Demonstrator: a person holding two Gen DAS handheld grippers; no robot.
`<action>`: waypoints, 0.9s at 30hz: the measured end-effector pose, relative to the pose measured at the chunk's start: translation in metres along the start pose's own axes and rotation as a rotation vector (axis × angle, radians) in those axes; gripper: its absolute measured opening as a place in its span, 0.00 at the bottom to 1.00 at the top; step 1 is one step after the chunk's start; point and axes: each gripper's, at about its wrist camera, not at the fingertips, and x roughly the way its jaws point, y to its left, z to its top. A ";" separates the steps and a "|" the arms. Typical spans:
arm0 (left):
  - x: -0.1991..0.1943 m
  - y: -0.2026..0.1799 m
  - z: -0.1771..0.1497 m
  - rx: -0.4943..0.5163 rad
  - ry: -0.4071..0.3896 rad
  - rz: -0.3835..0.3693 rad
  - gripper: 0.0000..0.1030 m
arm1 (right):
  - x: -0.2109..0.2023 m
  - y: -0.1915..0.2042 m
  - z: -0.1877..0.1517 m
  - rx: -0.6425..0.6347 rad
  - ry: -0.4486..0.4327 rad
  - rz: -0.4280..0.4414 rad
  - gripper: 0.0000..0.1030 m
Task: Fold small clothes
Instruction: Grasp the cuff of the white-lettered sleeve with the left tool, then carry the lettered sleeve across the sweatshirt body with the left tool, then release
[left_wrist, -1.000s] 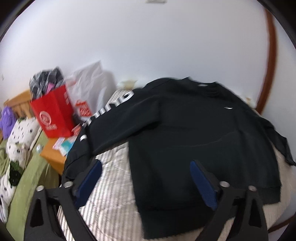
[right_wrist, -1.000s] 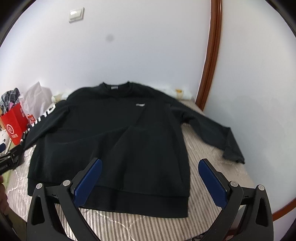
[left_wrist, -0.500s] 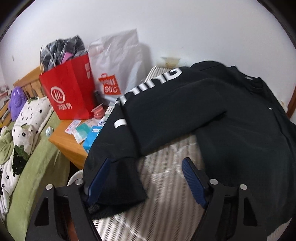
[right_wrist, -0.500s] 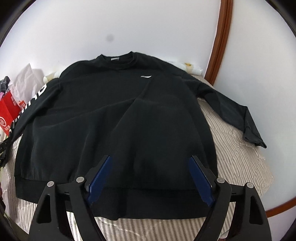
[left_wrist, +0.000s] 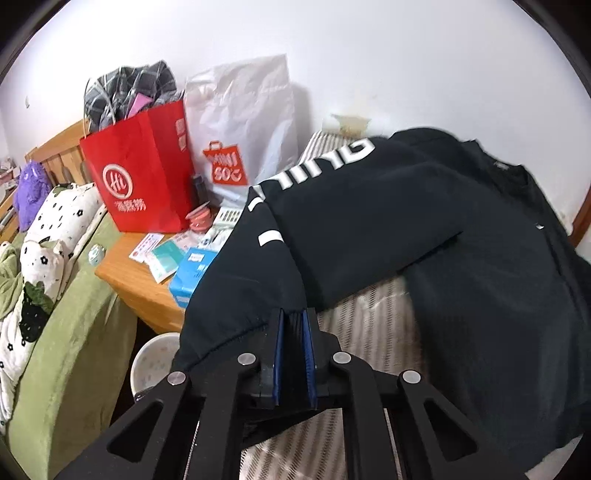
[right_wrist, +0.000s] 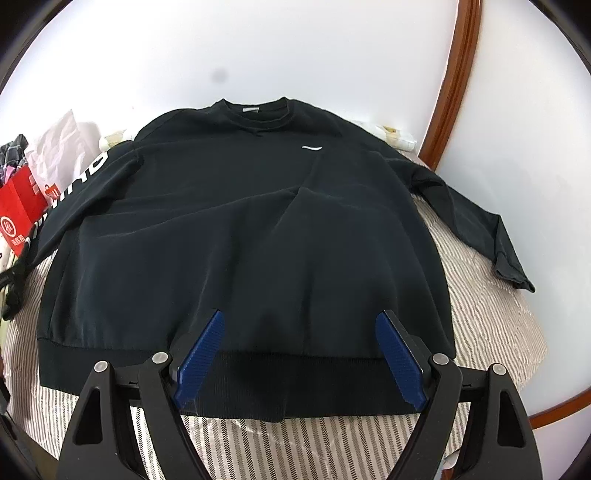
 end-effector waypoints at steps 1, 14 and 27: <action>-0.006 -0.003 0.003 -0.003 -0.008 -0.018 0.10 | -0.001 -0.001 0.001 -0.001 -0.005 0.001 0.81; -0.059 -0.067 0.029 0.018 -0.065 -0.189 0.09 | -0.012 -0.051 0.031 0.036 -0.083 0.029 0.81; -0.093 -0.195 0.056 0.112 -0.133 -0.285 0.09 | 0.022 -0.108 0.051 0.000 -0.104 0.052 0.81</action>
